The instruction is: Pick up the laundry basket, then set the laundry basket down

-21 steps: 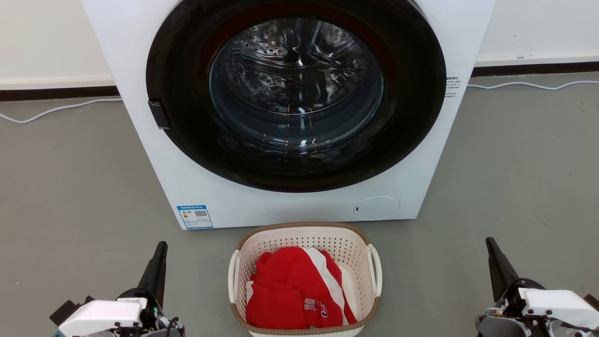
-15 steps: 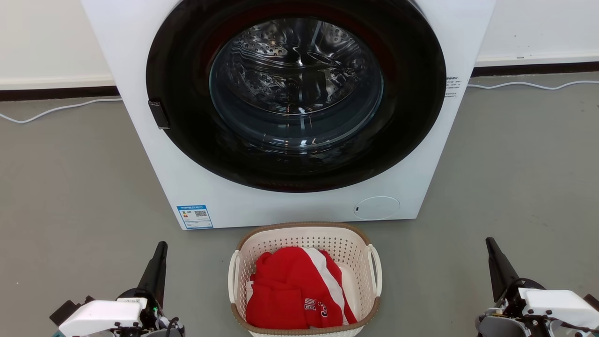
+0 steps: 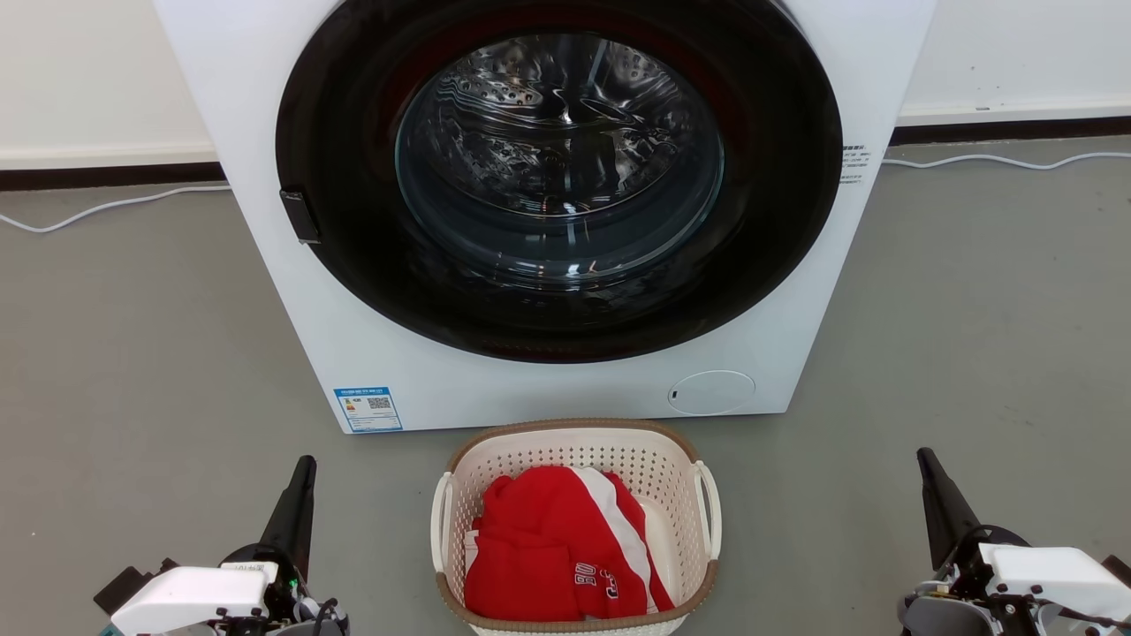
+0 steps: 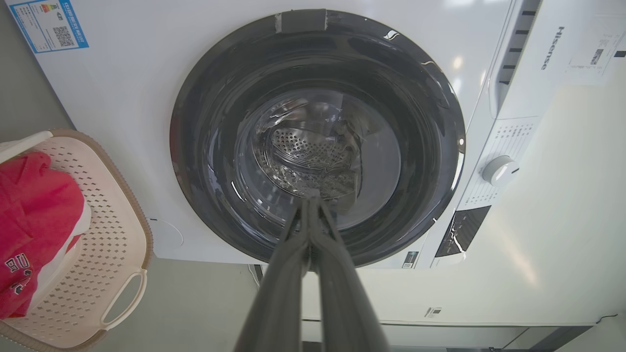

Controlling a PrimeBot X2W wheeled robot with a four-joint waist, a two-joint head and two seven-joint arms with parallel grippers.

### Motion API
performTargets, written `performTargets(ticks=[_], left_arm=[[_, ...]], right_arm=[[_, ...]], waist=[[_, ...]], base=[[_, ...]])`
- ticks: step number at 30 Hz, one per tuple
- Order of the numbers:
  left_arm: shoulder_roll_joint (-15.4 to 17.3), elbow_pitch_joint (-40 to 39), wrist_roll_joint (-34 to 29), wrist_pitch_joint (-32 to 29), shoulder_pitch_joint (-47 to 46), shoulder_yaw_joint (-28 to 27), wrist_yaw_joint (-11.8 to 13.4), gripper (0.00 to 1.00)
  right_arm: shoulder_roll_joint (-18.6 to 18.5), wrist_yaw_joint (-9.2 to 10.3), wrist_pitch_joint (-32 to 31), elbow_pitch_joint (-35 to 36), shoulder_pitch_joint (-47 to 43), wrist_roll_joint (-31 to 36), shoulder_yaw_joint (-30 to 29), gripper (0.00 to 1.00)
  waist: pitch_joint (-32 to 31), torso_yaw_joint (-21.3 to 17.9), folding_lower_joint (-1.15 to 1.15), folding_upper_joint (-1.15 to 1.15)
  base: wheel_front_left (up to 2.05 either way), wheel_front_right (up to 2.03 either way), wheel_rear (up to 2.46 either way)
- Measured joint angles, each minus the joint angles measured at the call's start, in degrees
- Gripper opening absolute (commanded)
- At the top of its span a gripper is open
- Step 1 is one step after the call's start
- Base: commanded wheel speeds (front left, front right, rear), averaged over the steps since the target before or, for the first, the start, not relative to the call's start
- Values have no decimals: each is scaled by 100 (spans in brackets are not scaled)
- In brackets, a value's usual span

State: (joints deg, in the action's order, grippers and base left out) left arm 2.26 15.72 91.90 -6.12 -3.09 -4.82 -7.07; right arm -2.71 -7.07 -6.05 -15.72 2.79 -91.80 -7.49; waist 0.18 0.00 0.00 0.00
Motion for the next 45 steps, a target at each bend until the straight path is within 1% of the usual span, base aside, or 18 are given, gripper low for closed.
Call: performTargets(ticks=[38, 39, 42, 45], left_arm=[[0, 0, 0, 0, 0, 0, 0, 0], [-4, 27, -1, 4, 15, 1, 1, 100], [-56, 287, -1, 9, 239, 10, 7, 100], [-57, 308, -2, 40, 307, 31, 9, 100]], right_arm=[[0, 0, 0, 0, 0, 0, 0, 0], [0, 1, 0, -20, -25, 1, 5, 100], [38, 8, 1, -253, -225, 1, 26, 100], [48, 8, 9, -290, -275, 3, 30, 100]], waist=[[0, 0, 0, 0], [0, 0, 0, 0], [2, -1, 0, 0], [1, -1, 0, 0]], base=[[0, 0, 0], [0, 0, 0], [0, 0, 0], [0, 0, 0]])
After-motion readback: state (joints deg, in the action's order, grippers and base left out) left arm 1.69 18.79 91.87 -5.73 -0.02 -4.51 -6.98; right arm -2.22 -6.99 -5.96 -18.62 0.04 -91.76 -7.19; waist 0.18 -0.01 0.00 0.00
